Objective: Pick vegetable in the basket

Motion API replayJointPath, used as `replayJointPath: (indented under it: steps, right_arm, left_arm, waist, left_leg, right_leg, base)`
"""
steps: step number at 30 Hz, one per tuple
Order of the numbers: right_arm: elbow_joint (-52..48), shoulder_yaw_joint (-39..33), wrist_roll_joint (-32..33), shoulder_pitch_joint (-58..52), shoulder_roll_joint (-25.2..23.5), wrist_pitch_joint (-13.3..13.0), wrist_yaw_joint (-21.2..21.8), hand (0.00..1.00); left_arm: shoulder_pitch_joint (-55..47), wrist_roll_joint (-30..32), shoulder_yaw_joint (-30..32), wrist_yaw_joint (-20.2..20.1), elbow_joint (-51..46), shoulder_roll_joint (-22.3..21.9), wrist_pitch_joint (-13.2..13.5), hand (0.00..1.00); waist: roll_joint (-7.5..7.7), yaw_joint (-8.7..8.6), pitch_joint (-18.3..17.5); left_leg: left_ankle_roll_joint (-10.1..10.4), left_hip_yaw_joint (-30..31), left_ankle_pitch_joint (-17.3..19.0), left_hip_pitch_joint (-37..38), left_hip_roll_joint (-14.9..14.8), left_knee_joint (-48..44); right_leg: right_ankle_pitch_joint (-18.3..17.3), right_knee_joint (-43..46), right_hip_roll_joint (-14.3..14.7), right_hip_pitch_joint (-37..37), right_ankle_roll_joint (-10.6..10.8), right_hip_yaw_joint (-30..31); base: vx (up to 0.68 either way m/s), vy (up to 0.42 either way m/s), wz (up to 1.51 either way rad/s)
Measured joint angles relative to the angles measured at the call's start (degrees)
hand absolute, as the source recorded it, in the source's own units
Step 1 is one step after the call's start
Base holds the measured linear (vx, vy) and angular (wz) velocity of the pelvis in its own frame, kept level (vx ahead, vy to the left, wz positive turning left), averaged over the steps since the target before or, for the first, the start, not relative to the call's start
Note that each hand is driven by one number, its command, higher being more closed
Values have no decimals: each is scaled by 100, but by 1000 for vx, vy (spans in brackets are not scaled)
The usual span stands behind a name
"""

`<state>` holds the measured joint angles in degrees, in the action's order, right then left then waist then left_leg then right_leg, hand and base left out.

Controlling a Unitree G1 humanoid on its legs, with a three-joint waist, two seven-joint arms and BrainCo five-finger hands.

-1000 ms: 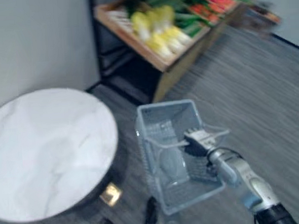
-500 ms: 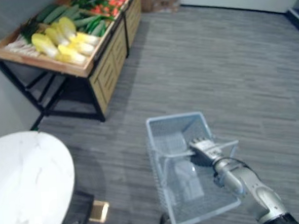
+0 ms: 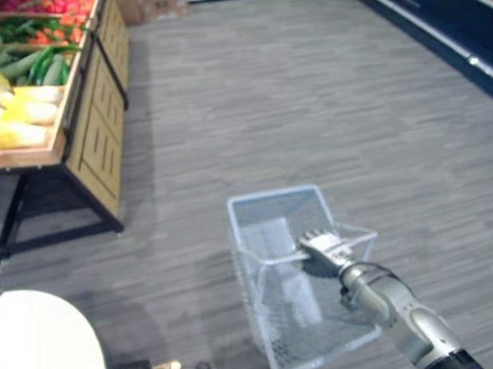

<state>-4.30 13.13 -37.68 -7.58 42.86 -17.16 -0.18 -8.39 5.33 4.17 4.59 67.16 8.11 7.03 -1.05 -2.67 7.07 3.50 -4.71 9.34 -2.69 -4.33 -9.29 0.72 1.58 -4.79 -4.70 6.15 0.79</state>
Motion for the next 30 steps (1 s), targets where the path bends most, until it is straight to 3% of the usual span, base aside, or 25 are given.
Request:
replayJointPath:
  steps: [3,7,11,12,20,30]
  right_arm:
    - [5,-133,27,-138,-110,-69,-1,100]
    - [93,-154,23,-291,-329,-43,0,100]
    - [290,-154,57,-324,-388,9,39,100]
    - [570,-259,174,-554,-594,68,69,100]
    - [750,-322,224,-555,-703,68,70,100]
    - [1254,-602,738,-857,-1035,162,265,100]
  left_arm:
    - [27,0,-167,7,-19,-5,1,0]
    - [27,-1,-177,8,-125,6,-4,0]
    - [29,-1,-243,12,-166,75,-4,0]
    - [3,0,-603,22,-116,296,-4,0]
    - [2,71,-602,28,-119,291,-4,0]
    - [-96,778,-551,177,-223,286,0,0]
  waist:
    - [-91,26,-24]
    - [-30,105,-44]
    - [88,117,-124]
    - [352,134,-425]
    - [337,145,-435]
    - [347,151,-458]
  left_leg:
    - [-64,58,-96,27,119,232]
    - [-61,6,-98,132,114,378]
    - [-60,-33,-99,168,125,468]
    - [-69,35,-268,190,162,636]
    - [-69,53,-269,203,161,617]
    - [-64,-43,-264,404,106,528]
  right_leg:
    - [63,-132,-102,2,78,-53]
    - [63,-152,-100,2,81,-39]
    - [64,-214,-106,6,82,-41]
    - [340,-672,-101,197,117,-90]
    - [340,-650,-104,220,117,-126]
    - [255,-557,-131,389,12,-258]
  base:
    - [90,59,14]
    - [98,22,-11]
    - [35,10,-3]
    - [0,0,0]
    - [0,0,0]
    - [-48,-5,-2]
